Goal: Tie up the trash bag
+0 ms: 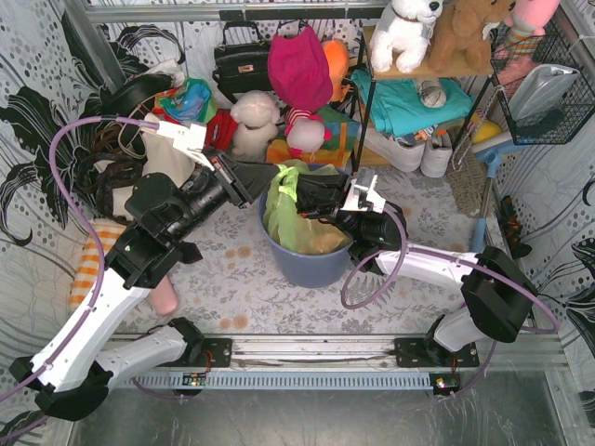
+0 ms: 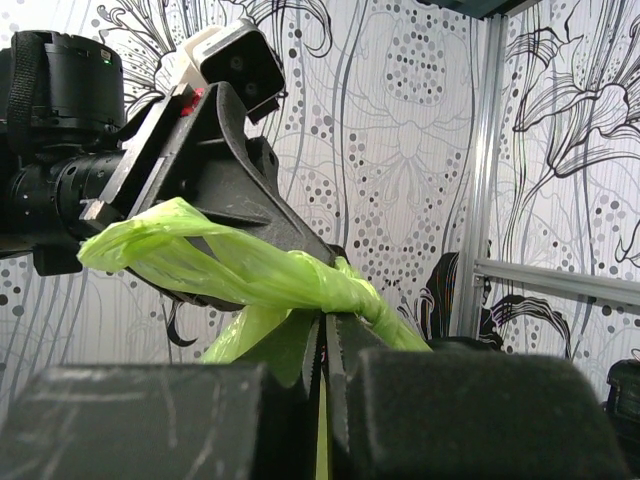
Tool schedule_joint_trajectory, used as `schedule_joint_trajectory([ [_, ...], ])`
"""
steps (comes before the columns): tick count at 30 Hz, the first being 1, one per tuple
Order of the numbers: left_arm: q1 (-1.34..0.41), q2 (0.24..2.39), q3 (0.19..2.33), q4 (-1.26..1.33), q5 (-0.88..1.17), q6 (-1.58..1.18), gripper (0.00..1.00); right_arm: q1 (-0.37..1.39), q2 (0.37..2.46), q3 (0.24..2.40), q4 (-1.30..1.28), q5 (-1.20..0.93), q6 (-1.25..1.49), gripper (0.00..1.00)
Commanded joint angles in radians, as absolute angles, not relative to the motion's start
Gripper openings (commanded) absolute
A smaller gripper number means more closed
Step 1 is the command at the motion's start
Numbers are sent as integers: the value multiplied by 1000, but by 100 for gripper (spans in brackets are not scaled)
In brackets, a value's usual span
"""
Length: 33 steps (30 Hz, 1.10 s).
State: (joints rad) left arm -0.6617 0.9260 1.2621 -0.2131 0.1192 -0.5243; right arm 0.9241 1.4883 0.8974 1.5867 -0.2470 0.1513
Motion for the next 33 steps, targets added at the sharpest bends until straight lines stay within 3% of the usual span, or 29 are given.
schedule_joint_trajectory([
  [1, -659, 935, 1246, -140, 152, -533, 17, 928, 1463, 916, 1691, -271, 158, 0],
  [3, -660, 939, 1248, -138, 146, -530, 2, 928, 1462, 911, 1691, -270, 158, 0],
  [4, -660, 939, 1253, -137, 140, -525, 0, 928, 1461, 911, 1690, -270, 158, 0],
  [16, -660, 910, 1288, -100, 122, -469, 0, 927, 1458, 901, 1690, -256, 155, 0],
  [24, -659, 893, 1300, -47, 103, -443, 0, 928, 1450, 879, 1691, -244, 161, 12],
  [33, -659, 921, 1338, 10, 171, -441, 0, 927, 1436, 859, 1692, -242, 167, 8],
])
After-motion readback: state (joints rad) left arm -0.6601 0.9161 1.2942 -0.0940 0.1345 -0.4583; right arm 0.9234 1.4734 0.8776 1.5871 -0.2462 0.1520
